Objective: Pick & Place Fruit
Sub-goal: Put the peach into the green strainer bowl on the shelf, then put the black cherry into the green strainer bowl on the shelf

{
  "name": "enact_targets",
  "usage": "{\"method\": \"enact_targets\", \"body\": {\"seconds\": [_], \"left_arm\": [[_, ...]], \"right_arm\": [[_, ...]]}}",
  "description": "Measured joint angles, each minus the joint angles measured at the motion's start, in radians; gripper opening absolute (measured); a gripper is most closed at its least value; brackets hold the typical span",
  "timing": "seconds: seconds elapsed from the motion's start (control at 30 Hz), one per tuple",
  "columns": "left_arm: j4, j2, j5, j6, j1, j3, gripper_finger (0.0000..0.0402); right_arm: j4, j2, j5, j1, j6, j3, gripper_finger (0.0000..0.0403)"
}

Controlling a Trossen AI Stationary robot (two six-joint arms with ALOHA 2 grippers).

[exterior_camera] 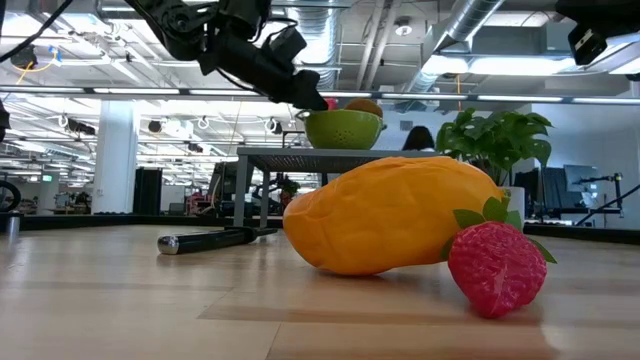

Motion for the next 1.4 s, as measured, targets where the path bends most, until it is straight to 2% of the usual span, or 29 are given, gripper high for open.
{"method": "enact_targets", "body": {"seconds": [0.33, 0.57, 0.7, 0.8, 0.93, 1.0, 1.17, 1.27, 1.4], "left_arm": [[-0.003, -0.028, 0.008, 0.003, -0.051, 0.000, 0.0259], [0.003, -0.095, 0.019, -0.003, -0.168, 0.000, 0.0259], [-0.010, -0.094, 0.140, -0.032, -0.260, -0.011, 0.0259], [-0.008, -0.058, 0.213, -0.079, -0.316, -0.019, 0.0259], [-0.005, 0.046, 0.219, -0.109, -0.367, -0.022, 0.0259], [0.015, 0.125, 0.254, -0.108, -0.385, -0.022, 0.0259], [0.085, 0.297, 0.353, -0.077, -0.411, -0.023, 0.0259], [0.099, 0.358, 0.356, -0.075, -0.414, -0.023, 0.0259], [0.135, 0.415, 0.417, -0.088, -0.413, -0.022, 0.0259]], "right_arm": [[0.000, 0.000, 0.000, 0.000, 0.000, 0.000, 0.0006], [0.000, 0.000, 0.000, 0.000, 0.000, 0.000, 0.0006], [0.000, 0.000, 0.000, 0.000, 0.000, 0.000, 0.0006], [0.000, 0.000, 0.000, 0.000, 0.000, 0.000, 0.0006], [0.000, 0.000, 0.000, 0.000, 0.000, 0.000, 0.0006], [0.000, 0.000, 0.000, 0.000, 0.000, 0.000, 0.0006], [0.000, 0.000, 0.000, 0.000, 0.000, 0.000, 0.0006], [0.000, 0.000, 0.000, 0.000, 0.000, 0.000, 0.0006], [0.000, 0.000, 0.000, 0.000, 0.000, 0.000, 0.0006]]}}
